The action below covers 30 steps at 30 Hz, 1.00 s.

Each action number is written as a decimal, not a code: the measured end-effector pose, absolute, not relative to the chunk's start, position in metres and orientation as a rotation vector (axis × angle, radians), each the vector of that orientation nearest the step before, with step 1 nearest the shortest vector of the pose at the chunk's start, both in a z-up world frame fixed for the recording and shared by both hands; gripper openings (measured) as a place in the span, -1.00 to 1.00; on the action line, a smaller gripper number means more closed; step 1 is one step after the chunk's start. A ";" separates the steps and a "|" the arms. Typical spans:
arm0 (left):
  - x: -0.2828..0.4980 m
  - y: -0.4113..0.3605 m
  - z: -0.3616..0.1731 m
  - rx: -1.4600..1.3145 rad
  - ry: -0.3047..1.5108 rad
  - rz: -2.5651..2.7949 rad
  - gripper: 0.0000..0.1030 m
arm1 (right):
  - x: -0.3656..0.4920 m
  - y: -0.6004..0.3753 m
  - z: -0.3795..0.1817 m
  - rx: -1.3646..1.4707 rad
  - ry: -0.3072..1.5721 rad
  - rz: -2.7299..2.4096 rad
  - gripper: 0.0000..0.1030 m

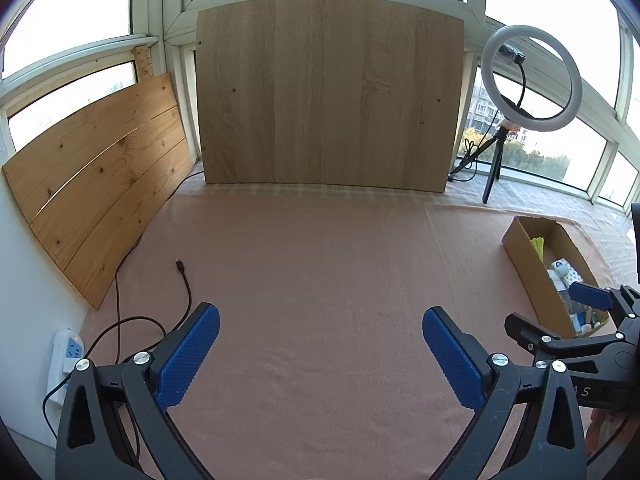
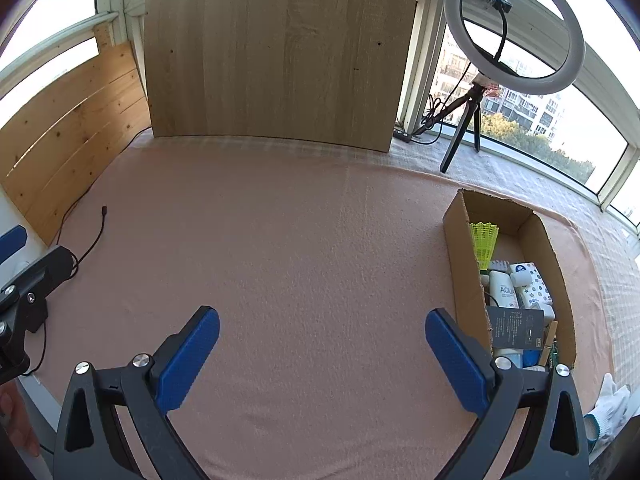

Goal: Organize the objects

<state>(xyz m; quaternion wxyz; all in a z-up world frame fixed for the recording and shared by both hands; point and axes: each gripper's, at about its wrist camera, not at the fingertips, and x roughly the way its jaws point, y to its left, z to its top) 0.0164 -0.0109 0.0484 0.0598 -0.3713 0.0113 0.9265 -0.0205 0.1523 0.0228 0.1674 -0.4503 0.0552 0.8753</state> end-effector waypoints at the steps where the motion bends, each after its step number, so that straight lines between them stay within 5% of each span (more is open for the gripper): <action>1: 0.017 -0.011 0.048 -1.125 0.036 2.806 1.00 | -0.019 0.151 0.023 -1.280 0.157 2.490 0.97; 30: 0.029 -0.009 0.052 -1.129 0.063 2.800 1.00 | -0.005 0.147 0.030 -1.273 0.152 2.495 0.97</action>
